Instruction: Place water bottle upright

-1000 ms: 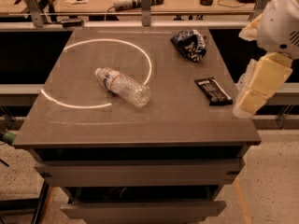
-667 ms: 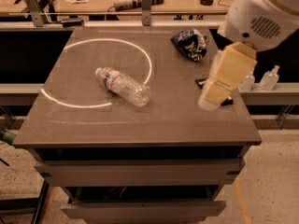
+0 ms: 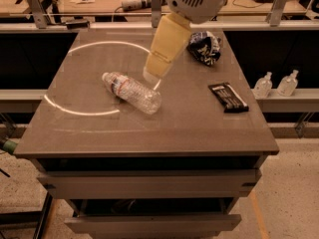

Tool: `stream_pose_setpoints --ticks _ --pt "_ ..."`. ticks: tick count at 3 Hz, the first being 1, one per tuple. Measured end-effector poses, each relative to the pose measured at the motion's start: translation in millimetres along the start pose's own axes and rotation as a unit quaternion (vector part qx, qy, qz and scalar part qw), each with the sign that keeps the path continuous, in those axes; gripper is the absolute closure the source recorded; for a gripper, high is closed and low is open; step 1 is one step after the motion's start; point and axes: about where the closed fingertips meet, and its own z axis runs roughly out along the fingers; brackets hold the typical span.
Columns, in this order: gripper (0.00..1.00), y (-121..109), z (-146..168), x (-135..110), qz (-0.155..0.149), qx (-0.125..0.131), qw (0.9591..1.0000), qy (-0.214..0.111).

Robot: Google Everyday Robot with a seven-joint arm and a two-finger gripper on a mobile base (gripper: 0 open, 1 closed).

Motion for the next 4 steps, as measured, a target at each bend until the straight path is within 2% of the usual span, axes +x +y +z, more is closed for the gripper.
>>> stream_pose_setpoints --ticks 1,2,3,4 --pt "0.0 -14.8 19.0 -35.6 0.044 0.022 0.9986 0.022" --pt "0.0 -20.4 59.9 -53.8 0.07 0.001 0.996 0.055" --pt "0.0 -13.9 97.4 -60.9 0.073 -0.015 0.9941 0.079" --pt "0.0 -2.8 124.2 -69.4 0.061 -0.016 0.9946 0.083"
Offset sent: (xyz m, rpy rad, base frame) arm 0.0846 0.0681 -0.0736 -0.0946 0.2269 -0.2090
